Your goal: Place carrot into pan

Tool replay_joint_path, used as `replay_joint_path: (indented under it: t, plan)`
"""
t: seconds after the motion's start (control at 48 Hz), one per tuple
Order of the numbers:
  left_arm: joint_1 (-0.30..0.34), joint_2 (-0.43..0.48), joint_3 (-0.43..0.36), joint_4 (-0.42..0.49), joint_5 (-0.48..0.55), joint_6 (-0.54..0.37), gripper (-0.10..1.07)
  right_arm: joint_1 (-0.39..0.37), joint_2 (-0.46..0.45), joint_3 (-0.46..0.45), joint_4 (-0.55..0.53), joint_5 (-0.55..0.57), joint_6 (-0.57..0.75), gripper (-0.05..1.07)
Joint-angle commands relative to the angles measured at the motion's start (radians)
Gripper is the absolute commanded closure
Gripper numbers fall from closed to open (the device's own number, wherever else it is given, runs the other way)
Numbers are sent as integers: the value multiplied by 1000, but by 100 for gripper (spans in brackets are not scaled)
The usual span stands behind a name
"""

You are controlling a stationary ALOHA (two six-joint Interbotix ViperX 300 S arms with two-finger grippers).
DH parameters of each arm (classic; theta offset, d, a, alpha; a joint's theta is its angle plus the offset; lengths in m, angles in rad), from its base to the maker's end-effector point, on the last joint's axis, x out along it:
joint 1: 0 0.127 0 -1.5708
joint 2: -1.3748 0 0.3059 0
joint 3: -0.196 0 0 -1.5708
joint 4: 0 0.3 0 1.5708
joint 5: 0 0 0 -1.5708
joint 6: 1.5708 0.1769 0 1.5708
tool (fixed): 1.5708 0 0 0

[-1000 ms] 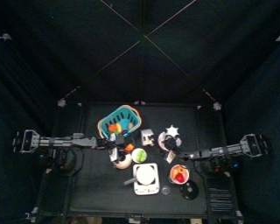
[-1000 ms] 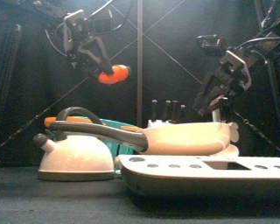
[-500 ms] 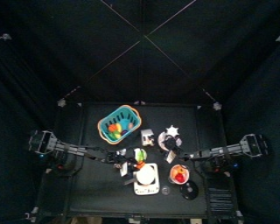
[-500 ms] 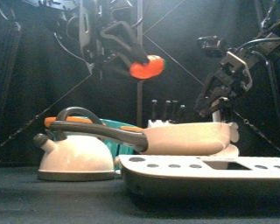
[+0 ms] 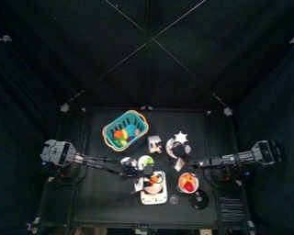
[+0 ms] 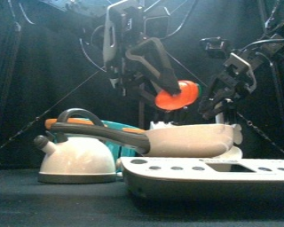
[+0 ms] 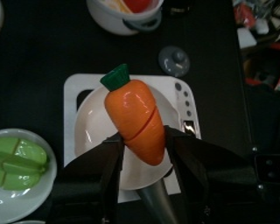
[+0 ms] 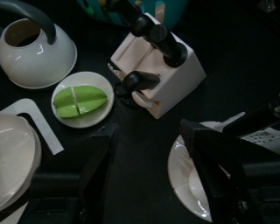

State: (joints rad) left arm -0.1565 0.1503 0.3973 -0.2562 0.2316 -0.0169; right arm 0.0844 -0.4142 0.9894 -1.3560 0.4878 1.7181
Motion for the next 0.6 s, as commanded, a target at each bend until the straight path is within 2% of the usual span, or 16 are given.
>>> replay_joint_path:
  t: [0.0, 0.188, 0.583]
  plan:
    - [2, 12, -54, 9, 51, 2, 34, -2, -8, -8, -2, 2, 0, 12]
    - [5, 54, -95, 23, 91, 2, 28, -2, -6, -9, -3, 2, 0, 12]
    - [9, 63, -100, 35, 78, 2, 11, -2, -5, -8, -3, 2, 0, 12]
